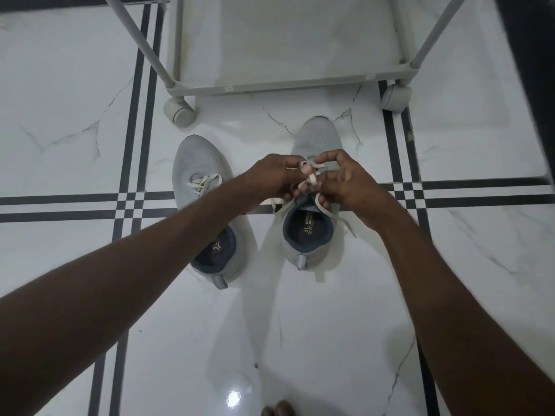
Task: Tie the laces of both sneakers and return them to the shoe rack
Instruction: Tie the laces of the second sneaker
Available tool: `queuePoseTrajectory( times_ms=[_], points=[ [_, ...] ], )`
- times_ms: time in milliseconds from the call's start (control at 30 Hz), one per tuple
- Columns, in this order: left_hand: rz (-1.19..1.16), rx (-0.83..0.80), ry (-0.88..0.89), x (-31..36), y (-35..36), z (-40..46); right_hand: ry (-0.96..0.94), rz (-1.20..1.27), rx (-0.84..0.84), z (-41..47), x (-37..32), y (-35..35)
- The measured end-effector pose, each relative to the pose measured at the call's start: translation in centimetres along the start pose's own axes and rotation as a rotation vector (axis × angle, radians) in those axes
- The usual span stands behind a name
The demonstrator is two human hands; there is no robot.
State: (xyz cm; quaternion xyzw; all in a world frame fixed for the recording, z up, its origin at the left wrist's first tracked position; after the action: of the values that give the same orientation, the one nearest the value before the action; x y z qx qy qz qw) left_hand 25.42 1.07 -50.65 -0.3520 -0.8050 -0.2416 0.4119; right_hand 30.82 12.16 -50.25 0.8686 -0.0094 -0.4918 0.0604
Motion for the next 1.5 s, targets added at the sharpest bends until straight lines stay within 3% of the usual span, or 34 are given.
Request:
queuePoseTrajectory(
  times_ms=[100,233,367,533,700,867,1000,1100,1267,1433,1500],
  points=[
    [0.323,0.075,0.109,2.2,-1.1,-0.2,-0.022,-0.019,0.008,-0.1,-0.1,-0.3],
    [0.824,0.292,0.366,4.8,-0.5,-1.4,-0.019,-0.065,-0.003,0.0,-0.7,-0.1],
    [1.092,0.417,0.478,5.0,1.0,-2.4,0.0,-0.039,-0.01,0.1,-0.7,0.1],
    [1.071,0.582,0.534,4.8,1.2,-3.4,0.001,0.009,0.005,0.1,-0.6,-0.2],
    [1.048,0.646,0.498,4.4,1.2,-3.6,-0.004,-0.012,0.123,0.1,-0.3,-0.9],
    [0.9,0.566,0.459,3.9,0.5,-2.8,-0.025,-0.023,0.205,-0.3,-0.7,-1.7],
    [0.711,0.555,0.327,2.4,-1.5,-2.8,-0.032,-0.24,0.453,-0.7,-0.5,-4.3],
    [0.482,0.423,0.172,-0.5,-3.2,-3.2,-0.023,-0.33,0.562,-1.3,0.4,-6.1],
    [0.329,0.277,0.068,-2.6,-4.0,-3.7,-0.056,-0.439,0.612,-1.1,0.2,-5.5],
    [0.58,0.392,0.11,-1.0,-3.8,-4.4,0.011,-0.072,0.598,-0.7,1.0,-5.2],
    [0.798,0.435,0.175,0.3,-2.8,-4.6,0.031,0.081,0.634,-0.4,1.6,-4.6]
  ],
)
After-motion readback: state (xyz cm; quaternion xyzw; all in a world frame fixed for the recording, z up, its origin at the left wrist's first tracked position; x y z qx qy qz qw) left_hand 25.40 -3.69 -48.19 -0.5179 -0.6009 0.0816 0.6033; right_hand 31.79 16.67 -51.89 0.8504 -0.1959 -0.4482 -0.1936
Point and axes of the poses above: each hand's wrist, its own z-axis towards the middle knuckle, its own y-axis out of the palm, x = y × z, the point moved 9 cm from there along z, towards the middle knuckle, and after that the axes turned 5 degrees about -x, right-handed, at the moved point
